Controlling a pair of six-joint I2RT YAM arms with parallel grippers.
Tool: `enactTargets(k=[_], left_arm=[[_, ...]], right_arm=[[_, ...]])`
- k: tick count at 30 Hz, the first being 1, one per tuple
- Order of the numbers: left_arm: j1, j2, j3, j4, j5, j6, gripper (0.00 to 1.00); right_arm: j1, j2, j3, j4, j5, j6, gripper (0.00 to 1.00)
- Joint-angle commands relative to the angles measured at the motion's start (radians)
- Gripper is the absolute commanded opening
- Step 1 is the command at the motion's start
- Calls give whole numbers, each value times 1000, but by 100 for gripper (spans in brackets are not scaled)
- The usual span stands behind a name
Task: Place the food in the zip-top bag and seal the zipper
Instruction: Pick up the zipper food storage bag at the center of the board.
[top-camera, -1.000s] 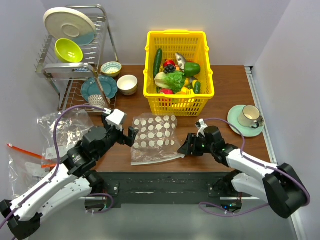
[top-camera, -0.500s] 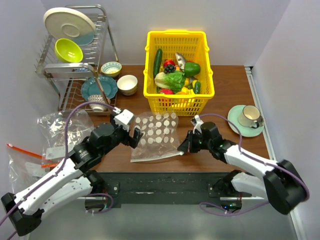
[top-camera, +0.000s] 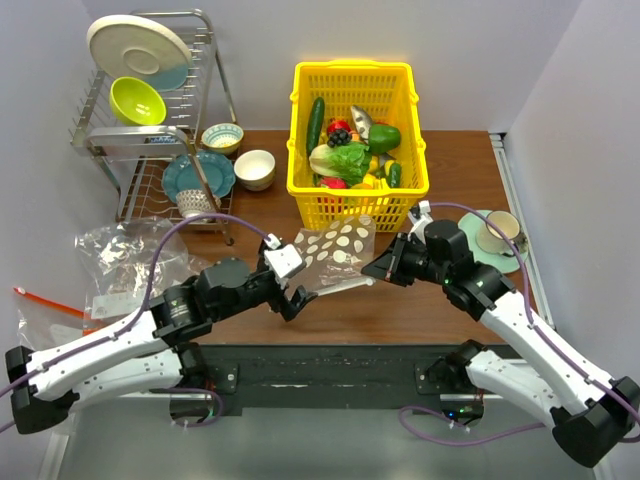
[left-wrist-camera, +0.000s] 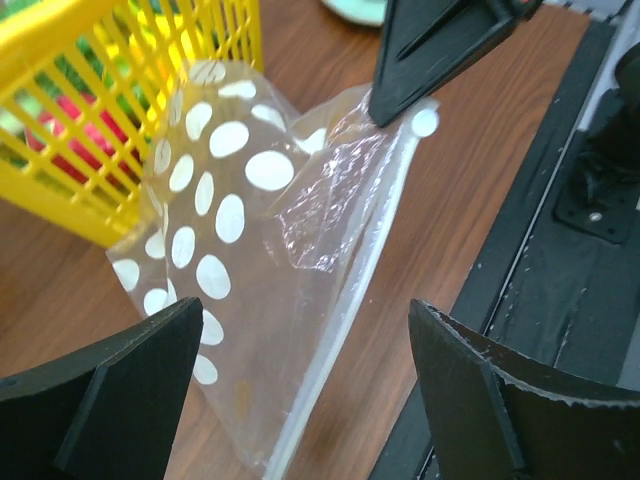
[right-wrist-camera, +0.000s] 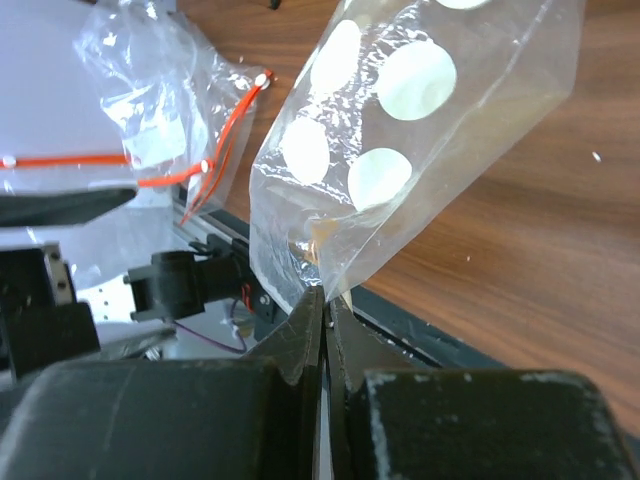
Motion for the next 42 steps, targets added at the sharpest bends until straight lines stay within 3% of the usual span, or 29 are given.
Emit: enactTargets(k=[1, 18, 35, 41, 42], left_arm=[[-37, -65, 15, 102, -22, 87, 88], [-80, -79, -119, 334, -39, 414, 85], [-106, 63, -125, 345, -183, 558, 83], [-117, 108, -134, 342, -229, 575, 72], [-116, 108, -140, 345, -226, 575, 64]], right_arm=[[3, 4, 76, -97, 40, 93, 0], [3, 60, 205, -181, 71, 331, 0], [3, 74, 217, -149, 45, 391, 0], [3, 79, 216, -137, 25, 399, 0], [3, 73, 214, -134, 24, 402, 0]])
